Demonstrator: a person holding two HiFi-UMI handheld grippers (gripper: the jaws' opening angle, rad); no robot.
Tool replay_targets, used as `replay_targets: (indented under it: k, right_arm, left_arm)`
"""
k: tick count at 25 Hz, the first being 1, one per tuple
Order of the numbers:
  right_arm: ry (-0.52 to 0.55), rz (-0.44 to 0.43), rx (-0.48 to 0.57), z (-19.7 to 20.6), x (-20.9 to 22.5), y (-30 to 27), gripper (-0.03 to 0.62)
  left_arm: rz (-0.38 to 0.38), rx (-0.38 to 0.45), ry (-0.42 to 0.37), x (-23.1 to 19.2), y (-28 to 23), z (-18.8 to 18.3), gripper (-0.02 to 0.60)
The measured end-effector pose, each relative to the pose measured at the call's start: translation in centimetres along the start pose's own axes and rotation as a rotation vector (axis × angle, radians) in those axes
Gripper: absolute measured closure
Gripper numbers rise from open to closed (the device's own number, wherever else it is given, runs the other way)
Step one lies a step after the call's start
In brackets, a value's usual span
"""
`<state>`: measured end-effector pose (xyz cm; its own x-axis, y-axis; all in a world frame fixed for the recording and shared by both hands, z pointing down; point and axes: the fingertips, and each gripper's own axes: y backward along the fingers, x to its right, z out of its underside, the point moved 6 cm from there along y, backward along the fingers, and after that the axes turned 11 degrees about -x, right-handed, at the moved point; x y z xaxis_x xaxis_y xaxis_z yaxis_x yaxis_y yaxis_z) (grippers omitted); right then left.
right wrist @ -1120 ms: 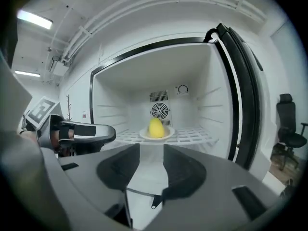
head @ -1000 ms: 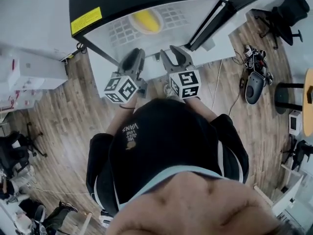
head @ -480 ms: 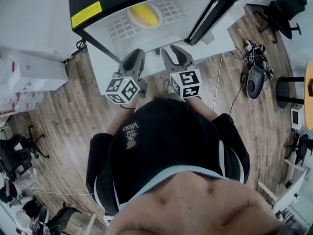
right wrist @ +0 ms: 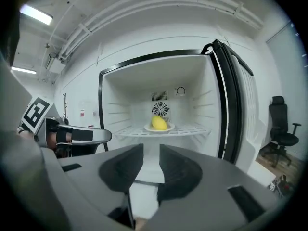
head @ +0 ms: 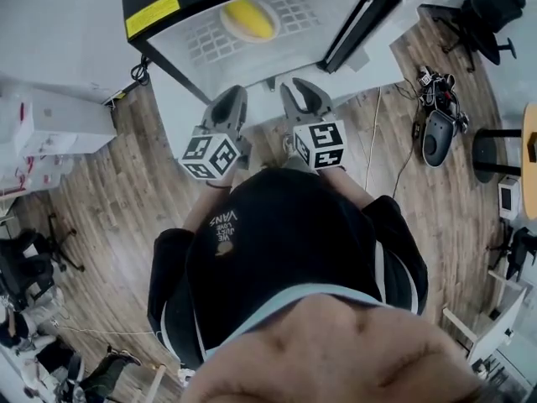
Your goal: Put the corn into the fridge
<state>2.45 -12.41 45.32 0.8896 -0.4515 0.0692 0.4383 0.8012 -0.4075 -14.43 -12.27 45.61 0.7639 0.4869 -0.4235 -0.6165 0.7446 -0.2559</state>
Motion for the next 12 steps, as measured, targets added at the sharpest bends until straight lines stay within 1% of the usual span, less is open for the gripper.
replay_targets:
  k: [5,12]
  right_arm:
    - [0.0,0.007,0.0,0.25,-0.33,0.27,0.508]
    - [-0.007,0.015,-0.006,0.78,-0.79,0.92,0.532]
  left_arm:
    - [0.006,-0.016,-0.04,0.48,0.1,0.24,0.549]
    - [0.011,-0.025,-0.04,0.75,0.44,0.75,0.551]
